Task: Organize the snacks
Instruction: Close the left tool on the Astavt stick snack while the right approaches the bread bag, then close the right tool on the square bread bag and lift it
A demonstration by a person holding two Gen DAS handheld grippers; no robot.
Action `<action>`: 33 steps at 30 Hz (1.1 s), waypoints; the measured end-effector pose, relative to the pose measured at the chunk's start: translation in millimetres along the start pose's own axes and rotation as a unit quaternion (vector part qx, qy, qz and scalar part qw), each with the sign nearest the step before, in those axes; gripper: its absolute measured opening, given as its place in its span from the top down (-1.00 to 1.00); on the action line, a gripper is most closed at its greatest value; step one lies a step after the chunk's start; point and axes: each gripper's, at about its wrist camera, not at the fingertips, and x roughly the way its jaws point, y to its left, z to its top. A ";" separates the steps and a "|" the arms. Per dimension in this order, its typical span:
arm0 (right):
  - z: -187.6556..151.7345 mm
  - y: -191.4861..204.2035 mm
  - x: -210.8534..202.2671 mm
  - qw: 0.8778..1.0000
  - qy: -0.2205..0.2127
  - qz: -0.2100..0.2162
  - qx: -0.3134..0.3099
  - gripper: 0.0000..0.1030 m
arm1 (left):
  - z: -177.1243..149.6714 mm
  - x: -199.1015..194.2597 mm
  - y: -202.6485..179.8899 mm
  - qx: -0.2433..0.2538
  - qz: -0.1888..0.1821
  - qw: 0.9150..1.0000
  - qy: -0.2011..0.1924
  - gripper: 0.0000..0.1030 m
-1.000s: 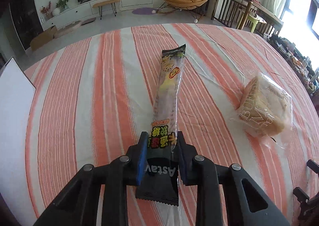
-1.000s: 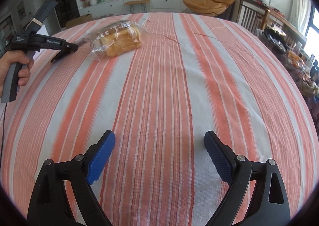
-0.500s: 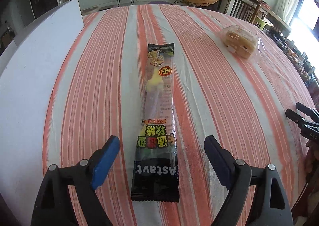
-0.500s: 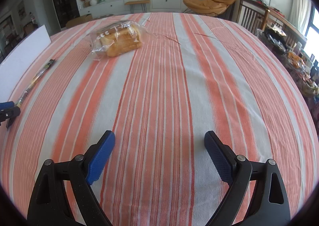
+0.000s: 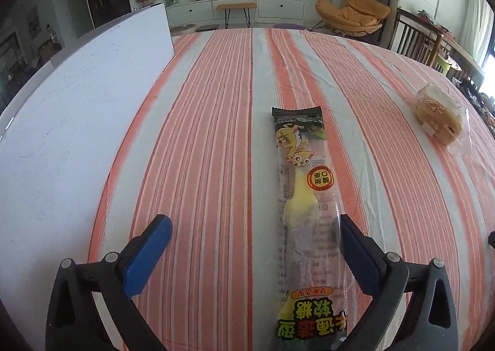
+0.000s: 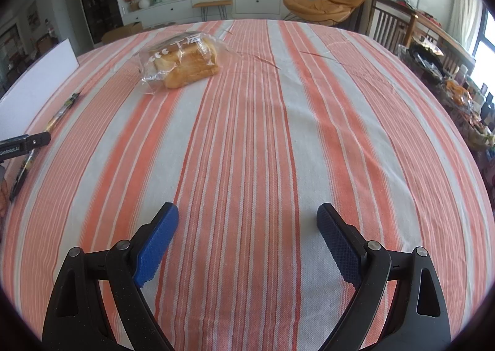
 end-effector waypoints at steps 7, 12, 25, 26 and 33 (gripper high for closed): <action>0.2 0.0 -0.1 1.000 0.001 -0.001 -0.002 -0.83 | -0.3 1.6 1.8 -0.001 -0.006 1.000 0.000 -1.00; 19.0 3.3 3.5 0.998 0.036 0.033 -0.045 -0.76 | -2.7 0.3 2.5 -0.001 -0.005 1.000 0.000 -1.00; 166.8 83.7 59.5 0.960 0.046 0.070 -0.268 -0.80 | -2.7 0.3 2.7 -0.002 -0.006 1.000 0.000 -1.00; 168.8 86.0 72.3 0.960 0.052 0.061 -0.268 -0.80 | -2.8 0.1 2.5 -0.002 -0.006 1.000 0.000 -1.00; 172.7 70.2 109.6 0.987 0.045 0.103 -0.115 -0.78 | -3.3 0.0 2.9 -0.001 -0.006 1.000 0.000 -1.00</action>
